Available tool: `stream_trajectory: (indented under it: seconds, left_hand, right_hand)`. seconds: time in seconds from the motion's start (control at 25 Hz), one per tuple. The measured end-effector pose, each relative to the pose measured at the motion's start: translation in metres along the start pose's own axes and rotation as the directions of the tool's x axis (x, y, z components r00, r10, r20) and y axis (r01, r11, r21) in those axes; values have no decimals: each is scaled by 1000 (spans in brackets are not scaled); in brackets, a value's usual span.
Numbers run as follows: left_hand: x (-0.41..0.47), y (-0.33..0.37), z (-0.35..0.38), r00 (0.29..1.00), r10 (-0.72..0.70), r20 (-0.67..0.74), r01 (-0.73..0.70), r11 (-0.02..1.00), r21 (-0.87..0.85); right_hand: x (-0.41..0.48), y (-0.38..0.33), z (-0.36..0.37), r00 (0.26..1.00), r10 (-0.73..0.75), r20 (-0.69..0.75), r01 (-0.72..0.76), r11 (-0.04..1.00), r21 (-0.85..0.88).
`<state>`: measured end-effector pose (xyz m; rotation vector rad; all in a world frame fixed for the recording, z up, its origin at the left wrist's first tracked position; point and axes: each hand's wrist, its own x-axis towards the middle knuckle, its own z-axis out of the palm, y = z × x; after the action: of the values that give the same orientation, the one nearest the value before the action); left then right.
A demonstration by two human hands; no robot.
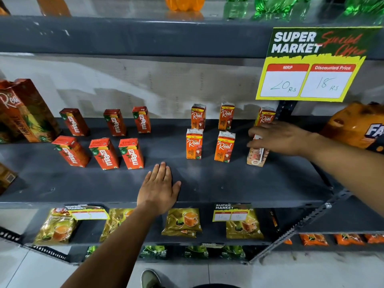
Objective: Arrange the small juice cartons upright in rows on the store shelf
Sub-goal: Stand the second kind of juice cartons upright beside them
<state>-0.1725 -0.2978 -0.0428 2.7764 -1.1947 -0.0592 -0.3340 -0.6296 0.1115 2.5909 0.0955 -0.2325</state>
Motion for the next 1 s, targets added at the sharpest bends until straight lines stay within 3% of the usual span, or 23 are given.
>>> stream_trajectory:
  seconds: [0.16,0.28,0.4,0.48,0.64,0.84,0.92,1.0]
  left_hand:
    - [-4,-7,2,1000,-18,-6,18,1000,5]
    - [-4,-9,3,1000,-21,-2,21,1000,3]
    - [-2,-7,2,1000,-18,0,18,1000,-10]
    - [-2,-7,2,1000,-19,4,19,1000,-15]
    - [-2,-10,0,1000,-12,12,12,1000,-5]
    - [0,-9,-3,1000,1,-17,-2,999,-33]
    - [1,-9,-3,1000,-2,-24,0,998,-64]
    - [2,-8,-2,999,-15,-38,10,991,-132]
  right_hand:
    - [4,10,-7,998,-66,-18,66,998,-2]
    - [4,12,-14,998,-52,42,47,991,127]
    - [5,14,-19,987,74,140,-107,963,247]
    - [6,9,-17,966,198,167,-234,942,240]
    - [14,-8,-16,862,447,238,-496,841,217]
    - [12,-4,-15,812,554,186,-583,753,304]
    - [0,11,-7,813,561,155,-553,663,505]
    - [-18,21,8,836,503,220,-459,420,783]
